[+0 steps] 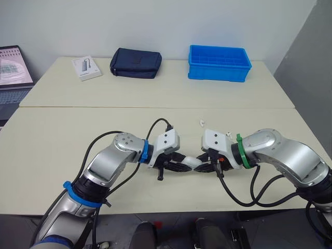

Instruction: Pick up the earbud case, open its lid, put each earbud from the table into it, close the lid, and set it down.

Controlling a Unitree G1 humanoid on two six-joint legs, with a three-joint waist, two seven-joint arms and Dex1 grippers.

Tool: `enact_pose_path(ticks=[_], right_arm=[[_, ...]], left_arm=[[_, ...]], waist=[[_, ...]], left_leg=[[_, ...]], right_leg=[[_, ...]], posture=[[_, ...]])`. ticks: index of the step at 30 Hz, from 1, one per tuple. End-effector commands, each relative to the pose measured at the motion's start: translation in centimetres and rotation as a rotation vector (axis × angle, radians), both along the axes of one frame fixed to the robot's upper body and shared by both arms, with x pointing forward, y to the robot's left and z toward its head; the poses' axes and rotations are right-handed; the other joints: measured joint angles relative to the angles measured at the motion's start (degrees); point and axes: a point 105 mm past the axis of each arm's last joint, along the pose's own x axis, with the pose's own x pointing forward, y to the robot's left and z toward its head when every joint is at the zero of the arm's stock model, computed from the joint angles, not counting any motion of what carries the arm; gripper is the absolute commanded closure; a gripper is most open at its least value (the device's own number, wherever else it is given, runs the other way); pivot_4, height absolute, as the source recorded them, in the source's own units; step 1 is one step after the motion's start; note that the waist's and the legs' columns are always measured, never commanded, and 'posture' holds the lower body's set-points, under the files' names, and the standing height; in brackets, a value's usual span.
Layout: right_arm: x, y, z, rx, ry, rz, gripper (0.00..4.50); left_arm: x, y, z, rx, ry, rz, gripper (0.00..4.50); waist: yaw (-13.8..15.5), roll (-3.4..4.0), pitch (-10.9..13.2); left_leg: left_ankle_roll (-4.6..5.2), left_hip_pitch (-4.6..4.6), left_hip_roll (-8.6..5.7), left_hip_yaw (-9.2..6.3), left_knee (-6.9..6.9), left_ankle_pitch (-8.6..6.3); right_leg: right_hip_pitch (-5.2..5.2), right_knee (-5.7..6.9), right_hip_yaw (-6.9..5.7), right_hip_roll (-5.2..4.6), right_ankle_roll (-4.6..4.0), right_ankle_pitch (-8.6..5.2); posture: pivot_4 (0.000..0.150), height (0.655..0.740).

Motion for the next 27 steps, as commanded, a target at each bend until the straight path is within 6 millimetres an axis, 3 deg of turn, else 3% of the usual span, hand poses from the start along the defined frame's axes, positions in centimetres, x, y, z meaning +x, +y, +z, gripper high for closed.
enact_pose_path(ticks=[1,2,3,10,13,18,27], right_arm=[[-0.4,0.5,1.3,0.035,-0.062,0.042,3.74],[-0.4,0.4,1.3,0.033,-0.064,0.046,3.74],[-0.3,0.2,1.4,0.031,-0.068,0.050,3.01],[0.3,-1.5,2.7,0.035,-0.136,0.050,0.62],[0.7,-1.7,3.6,0.084,-0.236,0.063,0.60],[0.6,-0.3,4.5,0.192,-0.344,0.082,0.60],[2.1,1.0,3.5,0.155,-0.404,0.093,0.60]], left_arm=[[0.3,0.0,0.4,-0.013,-0.022,0.015,3.68],[0.3,0.0,0.3,-0.013,-0.022,0.018,3.68],[0.4,0.1,0.3,-0.013,-0.019,0.022,3.68],[1.7,1.6,-0.3,-0.070,-0.018,0.122,3.69],[1.8,2.0,-0.3,-0.170,-0.019,0.163,3.69],[1.7,2.2,0.6,-0.400,-0.072,0.223,3.69],[0.3,1.4,1.0,-0.461,-0.188,0.169,3.69]], waist=[[0.00,0.00,0.00],[0.00,0.00,0.00],[0.00,0.00,0.00],[0.04,0.00,0.00],[0.03,0.00,0.00],[0.08,0.00,0.00],[0.03,0.00,0.00]], left_leg=[[0.00,0.00,0.00,0.00,0.01,0.00],[0.00,0.00,0.00,0.00,0.02,0.00],[0.00,0.00,0.00,0.00,0.02,0.00],[0.00,0.00,-0.01,-0.02,0.04,0.00],[0.00,0.01,0.00,0.00,0.04,0.00],[0.00,0.00,0.00,-0.01,0.06,0.00],[-0.02,0.20,-0.01,0.01,0.22,0.01]], right_leg=[[0.00,0.00,-0.01,0.00,0.00,0.00],[0.00,0.00,0.00,0.00,0.00,0.00],[0.00,0.01,0.00,0.00,0.00,0.00],[0.00,0.04,-0.02,0.00,0.00,0.00],[0.01,0.03,0.01,0.00,0.01,0.00],[0.02,0.05,0.00,-0.01,0.01,0.01],[0.01,0.62,0.03,-0.03,-0.03,-0.01]], posture=[[0.150,0.7400],[0.150,0.7400],[0.150,0.7400],[0.150,0.7400],[0.150,0.7400],[0.150,0.7400],[0.150,0.7400]])
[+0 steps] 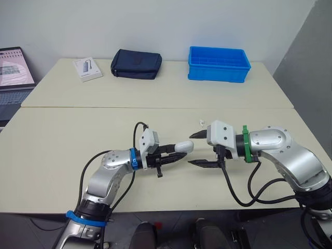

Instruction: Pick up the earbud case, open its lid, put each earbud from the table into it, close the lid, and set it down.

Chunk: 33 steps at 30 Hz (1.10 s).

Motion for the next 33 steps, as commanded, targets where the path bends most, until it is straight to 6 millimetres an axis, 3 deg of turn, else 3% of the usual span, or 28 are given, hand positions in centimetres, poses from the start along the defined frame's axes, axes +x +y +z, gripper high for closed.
enact_pose_path(ticks=[1,14,25,33], right_arm=[[0.5,0.2,1.0,-0.001,-0.065,0.010,0.60],[0.7,0.3,2.5,0.024,-0.039,0.032,0.60],[0.7,0.4,3.0,0.079,0.023,0.004,0.60],[-0.6,0.0,1.3,-0.031,0.038,0.077,0.60]], left_arm=[[-0.7,-0.5,1.2,-0.001,-0.096,-0.034,3.69],[-1.5,-0.2,-0.3,0.097,-0.162,-0.098,3.69],[-1.3,0.1,-0.4,0.085,-0.134,-0.085,3.69],[-1.2,0.1,-0.2,0.073,-0.093,-0.079,3.69]], waist=[[0.00,0.00,0.00],[0.00,0.00,0.00],[0.00,0.00,0.00],[-0.04,0.01,0.00]], left_leg=[[0.00,0.01,0.00,0.00,0.00,0.00],[0.00,0.04,0.00,-0.01,-0.02,0.01],[0.00,0.03,0.00,-0.01,-0.02,0.01],[0.00,0.03,0.01,0.00,-0.03,0.00]], right_leg=[[0.00,0.03,0.00,0.00,-0.01,0.00],[-0.01,0.08,0.00,0.01,-0.04,-0.02],[-0.02,0.08,0.00,0.01,-0.04,-0.02],[-0.03,0.06,0.00,0.01,-0.05,-0.03]], posture=[[0.150,0.7400],[0.150,0.7400],[0.150,0.7400],[0.150,0.7400]])
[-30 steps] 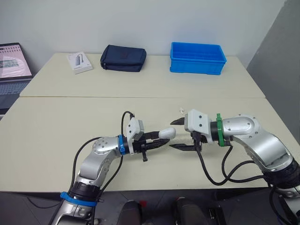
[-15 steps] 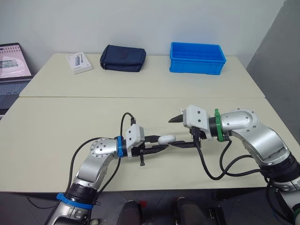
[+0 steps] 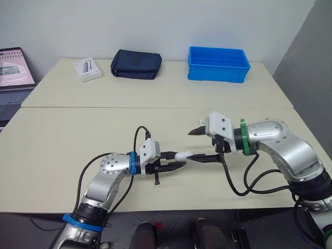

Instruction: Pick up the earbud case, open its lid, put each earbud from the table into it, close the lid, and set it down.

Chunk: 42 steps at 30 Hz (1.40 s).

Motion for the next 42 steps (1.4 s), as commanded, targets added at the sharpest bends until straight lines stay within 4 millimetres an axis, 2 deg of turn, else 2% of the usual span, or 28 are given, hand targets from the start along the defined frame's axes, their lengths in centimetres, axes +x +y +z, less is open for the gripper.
enact_pose_path(ticks=[1,10,23,27,30,32,37,42], right_arm=[[-0.7,0.4,0.1,-0.033,-0.056,0.047,0.60],[0.3,1.1,-0.1,-0.061,-0.121,0.029,0.60],[0.9,1.7,1.8,0.015,-0.119,-0.005,0.60],[0.7,1.7,2.0,0.030,-0.103,-0.006,0.60],[0.2,1.2,2.7,0.064,-0.073,-0.004,0.60],[0.0,0.6,2.9,0.072,-0.072,-0.010,0.60],[-0.3,-3.0,3.0,0.123,-0.142,-0.123,0.60],[-1.0,-8.2,1.2,0.152,-0.106,-0.330,0.60]], left_arm=[[-0.3,-0.3,1.0,-0.027,-0.022,-0.026,3.69],[-0.7,-0.5,1.0,-0.013,-0.017,-0.051,3.69],[-0.7,-0.2,0.4,0.021,-0.018,-0.060,3.69],[-0.5,-0.1,0.5,0.006,-0.016,-0.038,3.69],[0.6,0.5,1.0,-0.044,-0.020,0.048,3.69],[1.0,0.9,1.2,-0.065,-0.022,0.087,3.69],[2.7,2.6,1.9,-0.145,-0.062,0.277,3.69],[3.7,5.3,1.9,-0.189,-0.081,0.461,3.69]], waist=[[-0.06,0.00,0.00],[-0.06,0.00,0.00],[-0.05,0.00,0.00],[-0.05,0.00,0.00],[-0.04,0.00,0.00],[-0.02,0.00,0.00],[0.18,0.00,0.00],[0.24,-0.02,-0.01]], left_leg=[[0.00,0.00,0.00,-0.01,0.00,0.00],[0.00,0.00,0.00,-0.01,0.00,0.00],[0.00,0.00,0.00,-0.01,0.00,0.00],[0.00,-0.01,0.00,-0.03,-0.01,0.00],[0.00,-0.02,0.00,-0.01,-0.01,0.00],[0.00,-0.02,0.00,-0.02,-0.01,0.00],[0.00,-0.05,0.00,-0.03,-0.03,0.00],[0.00,-0.05,-0.01,0.01,-0.04,0.00]], right_leg=[[-0.01,0.00,-0.01,0.01,0.00,0.00],[-0.01,0.02,-0.01,0.00,-0.01,0.00],[-0.01,0.01,-0.01,0.00,-0.01,0.00],[-0.01,0.01,-0.02,0.00,-0.01,-0.01],[-0.01,0.00,-0.01,-0.01,-0.01,-0.01],[-0.01,0.00,-0.02,-0.01,-0.01,-0.01],[0.01,-0.09,-0.05,-0.01,-0.01,-0.01],[0.03,-0.14,-0.02,-0.03,0.00,-0.01]], posture=[[0.150,0.7400],[0.150,0.7400],[0.150,0.7400],[0.150,0.7400],[0.150,0.7400],[0.150,0.7400],[0.150,0.7400],[0.150,0.7400]])
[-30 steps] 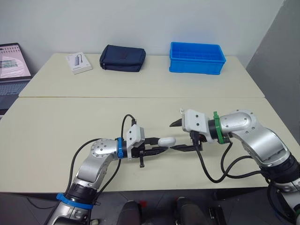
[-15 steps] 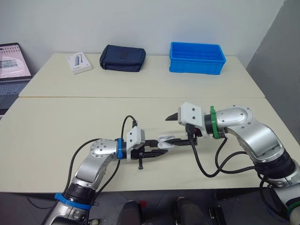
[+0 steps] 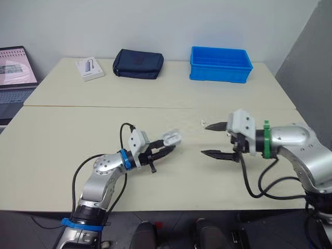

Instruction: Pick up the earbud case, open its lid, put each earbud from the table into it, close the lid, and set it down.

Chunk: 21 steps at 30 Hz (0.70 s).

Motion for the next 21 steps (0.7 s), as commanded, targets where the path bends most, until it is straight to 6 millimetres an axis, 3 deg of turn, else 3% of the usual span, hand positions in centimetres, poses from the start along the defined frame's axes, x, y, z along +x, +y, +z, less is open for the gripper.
enact_pose_path(ticks=[1,5,10,11,12,16,21], right_arm=[[-0.8,-3.1,0.8,0.015,-0.065,-0.108,0.60],[-2.5,-8.4,-2.4,-0.022,0.026,-0.301,0.60],[-4.4,-12.7,-5.1,-0.083,0.113,-0.435,0.60],[-4.6,-13.0,-5.4,-0.087,0.122,-0.445,0.23],[-4.8,-13.2,-5.6,-0.087,0.128,-0.450,0.02],[-4.6,-12.3,-5.7,-0.044,0.115,-0.446,0.00],[-2.9,-9.0,-4.6,0.047,0.046,-0.421,0.00]], left_arm=[[0.4,1.6,0.9,-0.029,-0.052,0.097,3.69],[0.5,2.3,0.6,-0.029,-0.049,0.127,3.69],[0.9,2.5,0.9,-0.038,-0.059,0.144,3.69],[1.0,2.5,0.9,-0.038,-0.060,0.145,3.69],[1.0,2.5,0.9,-0.038,-0.061,0.146,3.69],[1.1,2.6,0.9,-0.035,-0.059,0.152,3.69],[1.1,2.8,0.7,-0.032,-0.051,0.169,3.69]], waist=[[0.04,0.00,0.00],[0.51,-0.01,0.00],[0.80,0.00,0.00],[0.79,-0.01,0.00],[0.73,-0.01,0.00],[0.70,-0.01,0.00],[0.54,-0.01,0.00]], left_leg=[[0.00,0.00,0.01,-0.01,0.01,0.00],[0.00,0.03,0.00,0.00,0.01,0.00],[-0.01,0.11,-0.01,0.10,0.05,0.00],[-0.01,0.12,-0.01,0.11,0.05,0.00],[-0.01,0.13,-0.01,0.11,0.05,0.00],[-0.01,0.15,-0.03,0.08,0.05,0.00],[-0.01,0.13,-0.02,0.06,0.03,0.00]], right_leg=[[0.00,0.01,-0.01,0.00,0.00,0.00],[0.02,0.00,-0.01,0.00,0.00,0.00],[0.04,0.01,0.08,-0.02,-0.02,0.01],[0.04,0.01,0.10,-0.02,-0.07,-0.01],[0.04,0.01,0.11,-0.02,-0.13,-0.03],[0.05,0.01,0.12,-0.01,-0.29,-0.11],[0.04,0.00,0.11,0.01,-0.04,0.04]], posture=[[0.150,0.7400],[0.150,0.7400],[0.150,0.7400],[0.150,0.7400],[0.150,0.7400],[0.150,0.7400],[0.150,0.7400]])
